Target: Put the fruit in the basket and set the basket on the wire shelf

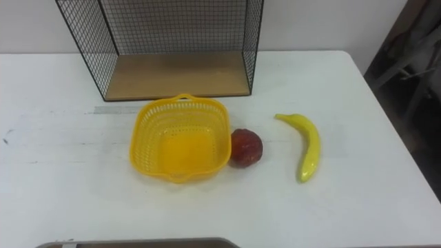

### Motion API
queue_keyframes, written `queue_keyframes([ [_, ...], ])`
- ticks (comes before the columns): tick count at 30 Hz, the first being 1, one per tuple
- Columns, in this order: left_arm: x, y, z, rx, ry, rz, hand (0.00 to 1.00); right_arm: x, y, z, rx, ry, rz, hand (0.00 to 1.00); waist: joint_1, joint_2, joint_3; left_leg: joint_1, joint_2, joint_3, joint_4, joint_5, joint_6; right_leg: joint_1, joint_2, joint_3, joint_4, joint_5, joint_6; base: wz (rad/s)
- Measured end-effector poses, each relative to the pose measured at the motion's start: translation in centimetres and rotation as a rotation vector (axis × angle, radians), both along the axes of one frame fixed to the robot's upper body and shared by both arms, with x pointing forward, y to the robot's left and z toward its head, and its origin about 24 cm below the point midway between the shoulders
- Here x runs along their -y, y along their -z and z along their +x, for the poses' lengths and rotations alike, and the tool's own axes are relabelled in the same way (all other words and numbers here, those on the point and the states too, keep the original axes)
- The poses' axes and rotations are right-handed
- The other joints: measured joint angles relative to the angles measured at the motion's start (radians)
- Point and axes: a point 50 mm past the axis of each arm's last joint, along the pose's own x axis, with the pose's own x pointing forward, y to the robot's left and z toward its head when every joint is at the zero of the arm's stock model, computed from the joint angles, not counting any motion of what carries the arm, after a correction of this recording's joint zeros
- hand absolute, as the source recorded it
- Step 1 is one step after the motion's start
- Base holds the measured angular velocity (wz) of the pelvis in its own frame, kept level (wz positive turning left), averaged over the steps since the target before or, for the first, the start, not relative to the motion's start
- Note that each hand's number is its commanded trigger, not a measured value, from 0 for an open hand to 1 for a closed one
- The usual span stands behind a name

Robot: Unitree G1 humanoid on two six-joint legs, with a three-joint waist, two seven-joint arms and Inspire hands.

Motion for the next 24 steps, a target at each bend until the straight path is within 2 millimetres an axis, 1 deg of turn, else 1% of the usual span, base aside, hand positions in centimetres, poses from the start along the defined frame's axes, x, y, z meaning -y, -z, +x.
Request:
queue_keyframes([
  [2,-0.5,-0.2,-0.4,0.018,-0.05,0.019,0.0,1.0,-0.3,-0.2,0.056,0.254,-0.036,0.0,-0.009,-0.001,-0.0006,0.001,0.0,0.004,0.0,0.0,0.0,0.0,0.002,0.004,0.0,0.001,0.001,-0.06],
  [4,-0.9,-0.3,-0.6,0.023,-0.076,0.032,0.0,1.9,-0.6,-0.2,0.088,0.411,-0.073,0.0,-0.022,-0.002,-0.0009,0.0,-0.001,0.004,0.001,0.0,0.0,0.0,0.002,0.004,0.001,0.002,0.002,0.0],
  [5,-1.0,-0.4,-0.8,0.025,-0.088,0.037,0.0,2.3,-0.7,-0.1,0.095,0.443,-0.088,0.0,-0.026,-0.004,-0.0021,0.0,-0.001,0.004,0.001,0.0,0.0,0.0,0.002,0.004,0.002,0.002,0.002,0.0],
  [7,-1.2,-0.5,-1.2,0.026,-0.106,0.061,0.0,3.5,-1.2,0.8,0.127,0.518,-0.149,0.0,-0.032,-0.008,-0.0035,0.002,-0.001,0.005,0.001,0.0,0.001,-0.002,0.003,0.01,0.005,0.002,0.003,-0.07],
  [10,-1.6,-0.7,-0.7,0.057,-0.104,0.082,0.0,5.4,-2.2,2.0,0.16,0.573,-0.219,0.0,-0.041,-0.01,-0.0031,0.003,0.0,0.011,0.001,0.0,0.001,-0.006,0.003,0.014,0.009,0.002,0.003,-0.02],
  [11,-1.6,-0.7,-0.6,0.063,-0.103,0.087,0.0,5.8,-2.4,2.4,0.17,0.586,-0.233,0.0,-0.041,-0.009,-0.0026,0.003,0.0,0.012,0.001,0.0,0.001,-0.008,0.003,0.016,0.007,0.001,0.004,-0.06],
  [12,-1.7,-0.8,-0.5,0.069,-0.102,0.095,0.0,6.8,-3.0,3.2,0.188,0.6,-0.267,0.0,-0.045,-0.011,-0.0041,0.005,0.0,0.016,0.0,0.001,0.002,-0.008,0.002,0.018,0.006,0.001,0.004,-0.08],
  [14,-1.8,-0.8,-0.7,0.066,-0.101,0.099,0.0,8.6,-4.6,5.4,0.243,0.604,-0.355,0.0,-0.054,-0.014,-0.0052,0.006,0.0,0.019,-0.004,0.003,0.006,-0.012,0.0,0.023,0.01,0.001,0.004,-0.07],
  [15,-1.8,-0.8,-0.7,0.066,-0.1,0.1,0.0,8.9,-5.0,5.9,0.257,0.6,-0.376,0.0,-0.056,-0.015,-0.005,0.005,0.0,0.019,-0.004,0.003,0.006,-0.015,0.001,0.023,0.013,0.001,0.005,-0.05],
  [16,-1.9,-0.8,-0.6,0.072,-0.101,0.1,0.0,9.7,-5.8,6.9,0.277,0.587,-0.421,0.0,-0.055,-0.019,-0.0046,0.001,0.0,0.021,-0.004,0.003,0.006,-0.022,0.002,0.028,0.017,0.001,0.005,-0.04],
  [17,-1.9,-0.9,-0.5,0.075,-0.1,0.101,0.0,10.0,-6.2,7.4,0.282,0.579,-0.442,0.0,-0.054,-0.021,-0.0048,-0.001,0.0,0.022,-0.004,0.004,0.007,-0.024,0.003,0.033,0.017,0.001,0.006,-0.08],
  [19,-1.9,-0.9,-0.4,0.083,-0.085,0.102,0.0,11.0,-8.1,9.2,0.301,0.519,-0.548,0.0,-0.048,-0.027,-0.0053,-0.011,0.0,0.023,-0.004,0.004,0.007,-0.037,0.004,0.036,0.018,0.002,0.007,-0.04],
  [20,-1.9,-0.9,-0.4,0.086,-0.084,0.102,0.0,11.3,-8.7,9.7,0.309,0.502,-0.58,0.0,-0.044,-0.028,-0.0052,-0.013,0.0,0.024,-0.005,0.004,0.007,-0.039,0.004,0.037,0.018,0.003,0.008,-0.04],
  [22,-1.9,-0.9,-0.1,0.094,-0.06,0.105,0.0,12.2,-11.9,11.9,0.369,0.417,-0.736,0.0,-0.034,-0.029,-0.0049,-0.022,0.0,0.027,-0.004,0.004,0.007,-0.05,0.004,0.039,0.017,0.006,0.01,-0.06],
  [23,-1.9,-1.0,0.0,0.097,-0.053,0.106,0.0,12.3,-12.6,12.5,0.388,0.393,-0.776,0.0,-0.033,-0.028,-0.005,-0.024,0.0,0.027,-0.004,0.004,0.007,-0.05,0.004,0.037,0.018,0.008,0.01,0.0],
  [24,-1.9,-1.0,0.2,0.1,-0.031,0.105,0.0,12.3,-14.2,13.6,0.428,0.34,-0.853,0.0,-0.026,-0.026,-0.006,-0.028,0.0,0.027,-0.004,0.004,0.007,-0.052,0.004,0.036,0.018,0.012,0.011,0.0],
])
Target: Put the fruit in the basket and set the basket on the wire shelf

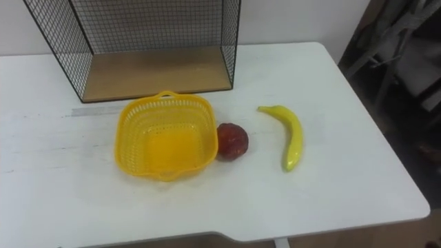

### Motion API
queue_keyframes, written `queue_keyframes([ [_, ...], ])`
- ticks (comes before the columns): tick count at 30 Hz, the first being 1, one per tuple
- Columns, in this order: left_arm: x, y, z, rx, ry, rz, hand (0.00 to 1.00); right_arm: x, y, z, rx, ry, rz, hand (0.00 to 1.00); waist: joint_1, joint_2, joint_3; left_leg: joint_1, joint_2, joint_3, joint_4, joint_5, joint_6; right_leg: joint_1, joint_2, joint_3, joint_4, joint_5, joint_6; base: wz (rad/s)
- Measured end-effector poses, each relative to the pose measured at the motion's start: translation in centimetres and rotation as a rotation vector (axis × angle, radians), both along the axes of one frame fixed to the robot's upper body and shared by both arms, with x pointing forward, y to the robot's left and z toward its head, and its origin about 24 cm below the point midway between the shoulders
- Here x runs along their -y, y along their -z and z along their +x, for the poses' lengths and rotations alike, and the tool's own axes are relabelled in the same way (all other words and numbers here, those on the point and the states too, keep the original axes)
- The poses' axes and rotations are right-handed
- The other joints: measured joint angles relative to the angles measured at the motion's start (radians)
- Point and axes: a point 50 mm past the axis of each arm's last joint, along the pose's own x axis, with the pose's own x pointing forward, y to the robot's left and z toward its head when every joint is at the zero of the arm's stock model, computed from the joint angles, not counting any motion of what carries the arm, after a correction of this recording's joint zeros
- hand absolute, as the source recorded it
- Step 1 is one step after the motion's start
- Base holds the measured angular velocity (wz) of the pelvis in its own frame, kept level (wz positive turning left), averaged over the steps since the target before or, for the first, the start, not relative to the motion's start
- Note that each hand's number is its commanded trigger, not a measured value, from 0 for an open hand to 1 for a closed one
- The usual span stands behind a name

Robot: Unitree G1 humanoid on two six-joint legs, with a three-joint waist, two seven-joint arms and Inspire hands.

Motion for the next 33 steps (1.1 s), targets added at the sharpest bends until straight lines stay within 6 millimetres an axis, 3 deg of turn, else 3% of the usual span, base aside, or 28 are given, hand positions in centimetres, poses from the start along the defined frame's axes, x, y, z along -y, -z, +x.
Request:
queue_keyframes([
  [4,0.2,0.0,0.3,0.003,0.025,0.009,0.0,-1.2,-3.8,3.1,0.011,-0.163,-0.249,0.0,0.011,0.01,-0.0027,-0.005,0.0,-0.002,-0.001,0.0,0.0,-0.004,0.0,0.002,0.0,0.003,0.001,0.02],
  [7,0.5,0.1,0.2,-0.009,0.048,0.004,0.0,-2.1,-6.1,4.1,0.03,-0.247,-0.383,0.0,0.025,0.019,0.0013,-0.007,-0.002,-0.006,-0.002,0.0,0.0,-0.004,-0.003,-0.012,-0.002,0.004,0.002,0.04],
  [13,0.8,0.2,0.1,-0.024,0.087,-0.003,0.0,-4.6,-8.9,6.2,0.063,-0.444,-0.572,0.0,0.028,0.025,0.0022,-0.005,-0.003,-0.009,-0.015,0.006,0.008,-0.003,-0.005,-0.026,-0.002,0.004,0.003,0.06],
  [19,1.2,0.3,0.2,-0.028,0.123,-0.018,0.0,-7.0,-9.2,8.1,0.09,-0.704,-0.614,0.0,0.031,0.017,0.0028,0.011,-0.003,-0.008,-0.018,0.007,0.009,0.009,-0.005,-0.023,-0.001,0.006,0.002,-0.01],
  [26,1.2,0.3,0.5,-0.03,0.161,-0.048,0.0,-8.2,-9.6,9.2,0.039,-0.966,-0.706,0.0,0.033,0.005,0.0025,0.009,-0.002,-0.008,-0.013,0.01,0.012,0.009,-0.007,-0.027,-0.001,0.012,0.004,-0.01],
  [33,0.8,0.2,0.4,-0.035,0.182,-0.079,0.0,-8.8,-9.2,9.6,0.009,-1.122,-0.717,0.0,0.035,-0.024,0.0,0.008,-0.002,-0.007,-0.01,0.01,0.013,0.011,-0.008,-0.027,-0.002,0.014,0.005,0.0],
])
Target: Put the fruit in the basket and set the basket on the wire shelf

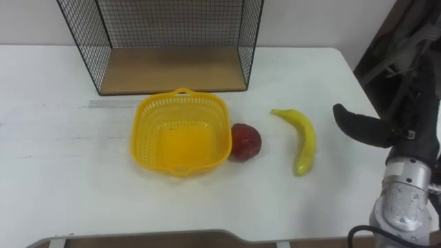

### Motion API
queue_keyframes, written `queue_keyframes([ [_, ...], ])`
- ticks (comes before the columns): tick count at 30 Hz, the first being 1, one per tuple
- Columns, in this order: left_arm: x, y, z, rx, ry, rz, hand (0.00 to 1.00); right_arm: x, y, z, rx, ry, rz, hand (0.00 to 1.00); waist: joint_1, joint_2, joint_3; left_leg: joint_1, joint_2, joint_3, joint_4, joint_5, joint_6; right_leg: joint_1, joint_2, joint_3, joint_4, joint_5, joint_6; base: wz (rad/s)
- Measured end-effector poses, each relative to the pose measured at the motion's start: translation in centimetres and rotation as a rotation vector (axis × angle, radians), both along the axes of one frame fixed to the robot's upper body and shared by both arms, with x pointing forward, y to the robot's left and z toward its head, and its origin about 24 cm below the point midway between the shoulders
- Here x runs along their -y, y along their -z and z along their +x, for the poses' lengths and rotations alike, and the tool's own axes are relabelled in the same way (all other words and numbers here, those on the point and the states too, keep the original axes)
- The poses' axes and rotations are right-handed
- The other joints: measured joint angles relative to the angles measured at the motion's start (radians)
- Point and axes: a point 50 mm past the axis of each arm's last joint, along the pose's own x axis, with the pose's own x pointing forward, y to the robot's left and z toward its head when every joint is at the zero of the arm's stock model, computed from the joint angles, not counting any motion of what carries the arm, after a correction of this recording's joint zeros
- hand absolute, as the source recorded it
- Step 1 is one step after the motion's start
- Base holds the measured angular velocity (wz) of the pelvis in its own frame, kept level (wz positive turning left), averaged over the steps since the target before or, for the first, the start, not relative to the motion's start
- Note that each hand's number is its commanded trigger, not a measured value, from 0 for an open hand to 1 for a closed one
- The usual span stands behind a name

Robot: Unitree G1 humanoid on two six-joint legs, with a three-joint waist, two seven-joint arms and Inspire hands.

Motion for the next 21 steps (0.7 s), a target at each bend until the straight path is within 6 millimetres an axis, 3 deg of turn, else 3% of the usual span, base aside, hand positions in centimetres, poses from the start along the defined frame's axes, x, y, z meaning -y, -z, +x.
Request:
queue_keyframes([
  [10,-0.1,0.0,0.6,0.001,0.02,-0.037,0.0,-2.4,1.5,0.7,-0.146,-0.238,-0.028,0.0,0.015,0.011,0.0018,-0.003,0.002,-0.005,0.01,0.0,0.001,0.004,0.0,-0.004,0.0,0.008,0.0,0.0],
  [21,-0.2,0.0,1.1,0.007,0.024,-0.056,0.0,-2.9,1.5,0.8,-0.201,-0.334,-0.104,0.0,0.021,0.027,-0.0056,-0.007,0.002,-0.002,0.013,0.001,0.002,0.003,0.0,-0.007,-0.001,0.009,0.001,0.01],
])
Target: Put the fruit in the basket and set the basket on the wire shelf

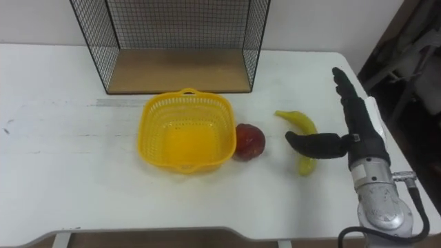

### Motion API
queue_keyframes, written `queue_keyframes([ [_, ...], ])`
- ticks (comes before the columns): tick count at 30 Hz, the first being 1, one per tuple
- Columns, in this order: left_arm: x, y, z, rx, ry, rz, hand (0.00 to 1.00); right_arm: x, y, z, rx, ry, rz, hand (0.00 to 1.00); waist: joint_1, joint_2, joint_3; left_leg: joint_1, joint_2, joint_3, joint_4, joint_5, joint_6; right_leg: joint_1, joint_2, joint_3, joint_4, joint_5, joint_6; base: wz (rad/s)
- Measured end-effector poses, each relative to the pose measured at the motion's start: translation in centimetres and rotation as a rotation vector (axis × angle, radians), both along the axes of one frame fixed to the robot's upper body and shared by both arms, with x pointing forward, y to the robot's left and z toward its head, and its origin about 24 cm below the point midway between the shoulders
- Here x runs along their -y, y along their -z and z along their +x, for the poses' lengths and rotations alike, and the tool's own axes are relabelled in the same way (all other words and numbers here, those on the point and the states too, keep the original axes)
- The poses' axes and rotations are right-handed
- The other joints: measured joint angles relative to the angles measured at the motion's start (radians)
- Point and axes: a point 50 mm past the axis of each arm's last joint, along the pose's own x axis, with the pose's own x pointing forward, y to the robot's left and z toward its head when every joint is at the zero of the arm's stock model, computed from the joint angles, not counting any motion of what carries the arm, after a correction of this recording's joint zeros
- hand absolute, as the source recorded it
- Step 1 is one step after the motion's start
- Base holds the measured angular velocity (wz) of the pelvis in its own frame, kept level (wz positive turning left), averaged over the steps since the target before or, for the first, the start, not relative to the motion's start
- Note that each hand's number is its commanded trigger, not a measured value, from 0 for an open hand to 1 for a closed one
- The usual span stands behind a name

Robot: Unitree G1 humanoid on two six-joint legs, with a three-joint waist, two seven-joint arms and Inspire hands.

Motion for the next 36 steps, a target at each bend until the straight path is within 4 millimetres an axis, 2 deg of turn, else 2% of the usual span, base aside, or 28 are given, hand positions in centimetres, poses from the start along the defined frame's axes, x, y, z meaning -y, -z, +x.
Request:
queue_keyframes([
  [8,0.1,0.1,-0.2,-0.007,0.005,-0.009,0.0,-1.1,0.5,0.1,-0.05,-0.101,0.0,0.0,0.001,-0.002,0.002,0.009,0.0,0.001,-0.003,0.0,0.0,0.006,0.001,0.002,0.0,0.0,0.0,-0.01],
  [13,0.2,0.1,-0.1,-0.008,0.008,-0.024,0.0,-1.5,0.7,0.1,-0.078,-0.141,-0.035,0.0,0.009,-0.002,0.0072,0.005,0.001,0.0,-0.002,0.0,0.0,0.003,0.001,0.003,0.0,0.0,-0.001,0.0],
  [21,0.1,0.0,0.4,0.005,0.03,-0.015,0.0,-2.4,1.8,0.1,-0.137,-0.206,-0.032,0.0,0.031,-0.005,0.007,0.0,0.001,0.0,0.0,0.0,0.0,0.0,0.002,0.005,-0.001,0.002,0.0,-0.01],
  [30,0.1,0.0,0.5,0.006,0.038,-0.011,0.0,-2.4,2.5,-0.1,-0.184,-0.232,-0.028,0.0,0.038,0.004,0.0063,-0.001,0.001,-0.002,0.002,0.0,0.0,0.0,0.001,-0.001,0.001,0.002,-0.001,0.0],
  [36,0.1,0.1,0.4,-0.007,0.053,-0.009,0.0,-2.4,3.9,-0.3,-0.249,-0.236,-0.016,0.0,0.051,0.001,0.0079,0.0,0.001,-0.002,0.002,0.0,0.0,0.001,0.001,-0.002,0.001,0.002,-0.001,0.0],
])
